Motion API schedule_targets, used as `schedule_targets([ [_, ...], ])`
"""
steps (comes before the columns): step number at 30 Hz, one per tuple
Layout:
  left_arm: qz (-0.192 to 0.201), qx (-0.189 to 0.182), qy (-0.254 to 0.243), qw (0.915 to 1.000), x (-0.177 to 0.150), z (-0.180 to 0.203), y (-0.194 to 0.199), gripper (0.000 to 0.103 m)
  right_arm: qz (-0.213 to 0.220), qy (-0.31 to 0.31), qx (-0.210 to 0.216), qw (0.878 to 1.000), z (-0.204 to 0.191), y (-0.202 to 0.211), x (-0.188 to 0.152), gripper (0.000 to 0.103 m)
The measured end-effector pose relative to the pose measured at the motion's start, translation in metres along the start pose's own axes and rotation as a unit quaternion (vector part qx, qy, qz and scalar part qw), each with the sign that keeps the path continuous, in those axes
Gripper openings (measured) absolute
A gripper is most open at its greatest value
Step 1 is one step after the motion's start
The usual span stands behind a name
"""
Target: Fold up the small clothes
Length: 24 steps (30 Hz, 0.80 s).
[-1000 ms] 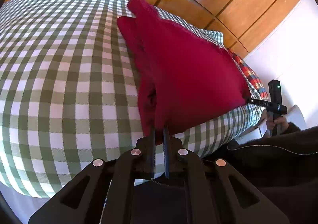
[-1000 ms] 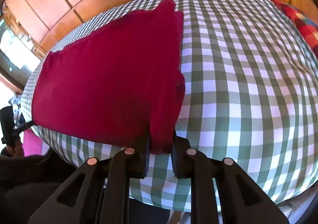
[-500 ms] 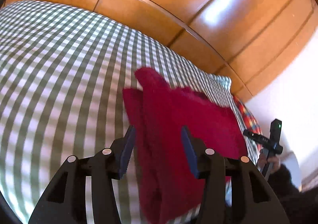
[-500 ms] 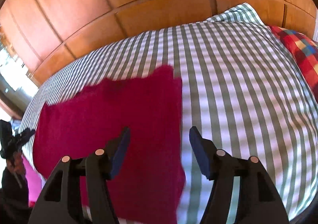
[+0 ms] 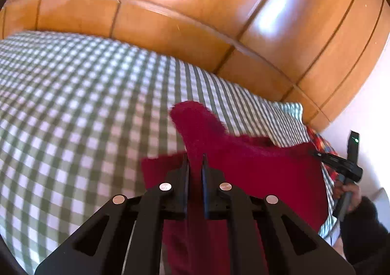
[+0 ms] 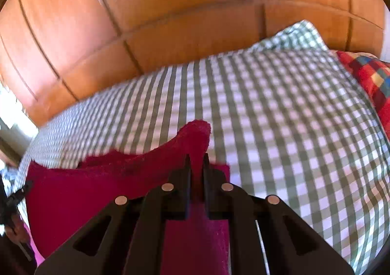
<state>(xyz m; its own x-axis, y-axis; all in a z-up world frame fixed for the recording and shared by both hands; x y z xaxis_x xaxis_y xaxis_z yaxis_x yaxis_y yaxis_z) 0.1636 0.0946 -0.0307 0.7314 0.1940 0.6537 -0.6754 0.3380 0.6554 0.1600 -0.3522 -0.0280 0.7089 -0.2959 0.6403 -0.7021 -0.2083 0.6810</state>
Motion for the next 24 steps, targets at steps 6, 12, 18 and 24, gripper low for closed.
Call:
schedule_targets([
  [6, -0.055, 0.067, -0.001, 0.9963, -0.004, -0.008, -0.044, 0.007, -0.044, -0.007, -0.036, 0.998, 0.007, -0.050, -0.011, 0.007],
  [12, -0.070, 0.136, -0.022, 0.9880, -0.011, -0.002, -0.049, 0.013, -0.045, -0.010, -0.044, 0.998, 0.011, -0.050, -0.018, 0.023],
  [18, -0.008, 0.174, -0.056, 0.9831, -0.016, 0.032, -0.007, 0.017, -0.002, 0.040, -0.056, 0.998, -0.019, -0.010, -0.021, 0.060],
  [24, 0.003, 0.180, -0.092, 0.9795, -0.047, 0.060, 0.011, 0.017, -0.008, 0.090, -0.016, 0.996, -0.068, 0.010, -0.058, 0.067],
])
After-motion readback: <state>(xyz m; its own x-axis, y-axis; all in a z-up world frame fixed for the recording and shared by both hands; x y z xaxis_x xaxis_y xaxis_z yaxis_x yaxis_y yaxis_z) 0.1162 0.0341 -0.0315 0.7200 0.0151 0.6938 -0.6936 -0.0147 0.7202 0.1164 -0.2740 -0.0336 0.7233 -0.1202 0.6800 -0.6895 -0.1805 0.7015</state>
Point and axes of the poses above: each gripper's, at about its wrist camera, not at the fingertips, and y roughly against the way its jaws point, z to its right, x to its top, the point moved 3 cm from there along -y, roughly the way its jaws point, and after that the axes turned 6 degrees about x, right-handed, at the moved point
